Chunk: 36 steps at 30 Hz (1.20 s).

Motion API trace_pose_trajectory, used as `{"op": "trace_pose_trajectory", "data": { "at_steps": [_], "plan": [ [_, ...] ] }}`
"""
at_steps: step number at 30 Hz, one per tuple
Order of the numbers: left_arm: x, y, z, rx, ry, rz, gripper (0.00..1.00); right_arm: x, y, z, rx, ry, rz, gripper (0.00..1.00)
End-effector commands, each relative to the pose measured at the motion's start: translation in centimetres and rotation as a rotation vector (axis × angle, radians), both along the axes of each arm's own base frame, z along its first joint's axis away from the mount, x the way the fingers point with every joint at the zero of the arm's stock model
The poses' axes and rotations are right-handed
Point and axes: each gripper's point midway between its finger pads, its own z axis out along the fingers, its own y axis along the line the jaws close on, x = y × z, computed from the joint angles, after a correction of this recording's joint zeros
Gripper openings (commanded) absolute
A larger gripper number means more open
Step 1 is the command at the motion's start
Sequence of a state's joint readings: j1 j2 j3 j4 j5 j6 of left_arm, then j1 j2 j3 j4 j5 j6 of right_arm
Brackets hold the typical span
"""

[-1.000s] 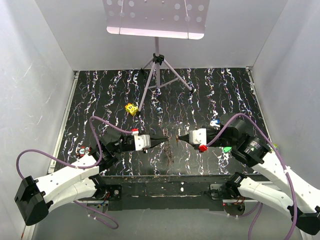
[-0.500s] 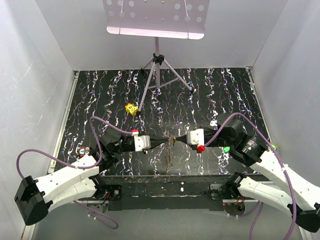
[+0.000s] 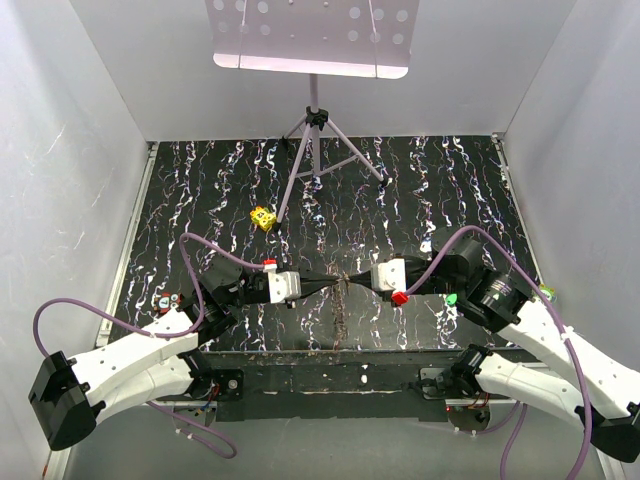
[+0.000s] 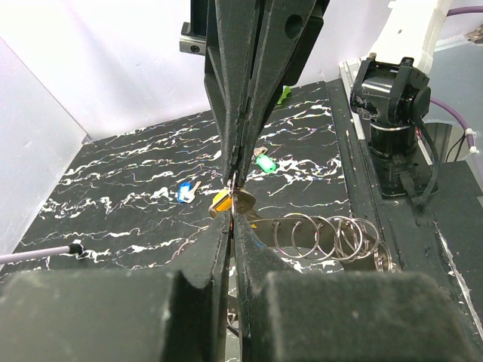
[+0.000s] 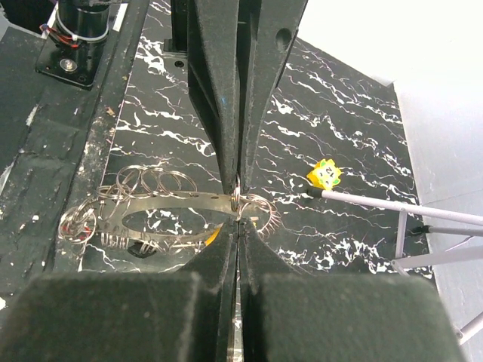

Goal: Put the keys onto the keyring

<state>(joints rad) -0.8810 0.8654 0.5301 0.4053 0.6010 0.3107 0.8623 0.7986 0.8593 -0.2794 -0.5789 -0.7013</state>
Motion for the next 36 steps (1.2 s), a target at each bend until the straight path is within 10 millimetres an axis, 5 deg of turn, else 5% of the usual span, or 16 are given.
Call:
{"op": "trace_pose_trajectory", "data": {
  "at_steps": [1,36],
  "plan": [
    [-0.5,0.3,2.1,-0.066,-0.053,-0.005,0.0,-0.3,0.4,0.6,0.03,-0.004,0.018,0.01],
    [-0.2,0.3,1.3,-0.031,-0.068,0.006,0.0,0.0,-0.4,1.6,0.043,-0.017,-0.016,0.01]
  ]
}}
